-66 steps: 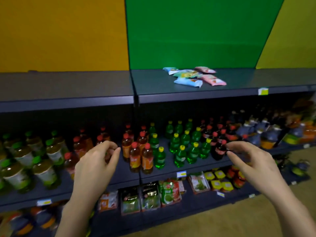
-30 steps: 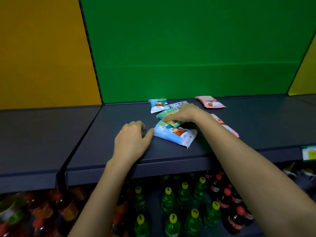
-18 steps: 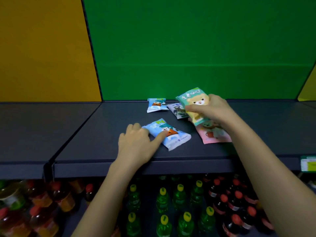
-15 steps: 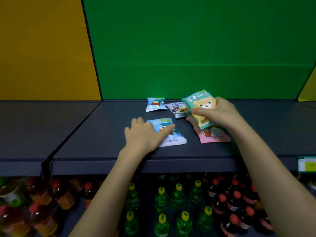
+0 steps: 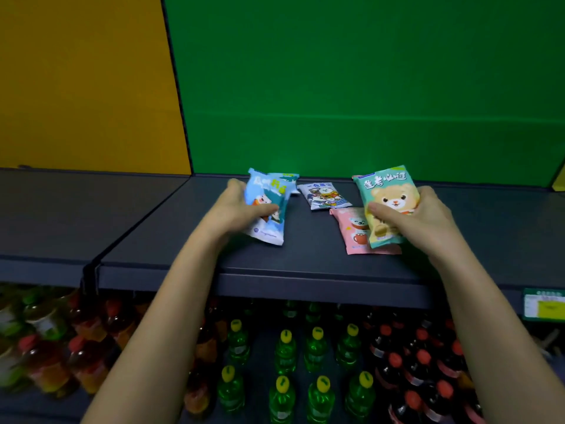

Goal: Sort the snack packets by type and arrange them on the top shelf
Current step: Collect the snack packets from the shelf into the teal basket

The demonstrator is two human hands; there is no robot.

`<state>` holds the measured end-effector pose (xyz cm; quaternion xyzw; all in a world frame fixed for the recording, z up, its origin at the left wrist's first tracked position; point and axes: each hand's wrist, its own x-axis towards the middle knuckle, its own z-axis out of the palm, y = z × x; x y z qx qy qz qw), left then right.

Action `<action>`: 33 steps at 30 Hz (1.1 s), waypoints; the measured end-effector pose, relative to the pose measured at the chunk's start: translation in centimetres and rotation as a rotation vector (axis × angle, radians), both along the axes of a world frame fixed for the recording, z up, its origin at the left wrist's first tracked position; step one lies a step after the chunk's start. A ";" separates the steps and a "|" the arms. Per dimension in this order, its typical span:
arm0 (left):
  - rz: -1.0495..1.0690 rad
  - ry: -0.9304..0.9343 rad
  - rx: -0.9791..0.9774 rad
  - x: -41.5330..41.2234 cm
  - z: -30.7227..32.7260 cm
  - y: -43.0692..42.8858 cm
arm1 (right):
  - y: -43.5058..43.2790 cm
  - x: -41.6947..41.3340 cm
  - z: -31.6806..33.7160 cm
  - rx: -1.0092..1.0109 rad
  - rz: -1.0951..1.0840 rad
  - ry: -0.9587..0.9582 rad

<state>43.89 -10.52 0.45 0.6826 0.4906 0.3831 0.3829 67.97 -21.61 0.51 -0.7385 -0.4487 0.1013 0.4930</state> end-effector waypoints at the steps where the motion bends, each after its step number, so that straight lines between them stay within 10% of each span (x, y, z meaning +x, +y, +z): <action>1: 0.025 -0.098 -0.003 -1.7 0.1 -0.6 | -0.2 -0.4 0.0 0.032 0.021 -0.006; 10: 0.575 -0.355 0.029 -21.2 -3.0 -14.8 | 1.1 -12.4 -1.1 0.136 0.582 0.145; 20: 1.229 -0.365 -0.040 -36.1 -10.7 -37.5 | -2.0 -36.7 -9.7 -0.189 1.236 0.314; 33: 1.542 -0.459 -0.160 -54.0 -19.6 -51.3 | -10.2 -62.7 -18.9 -0.462 1.447 0.344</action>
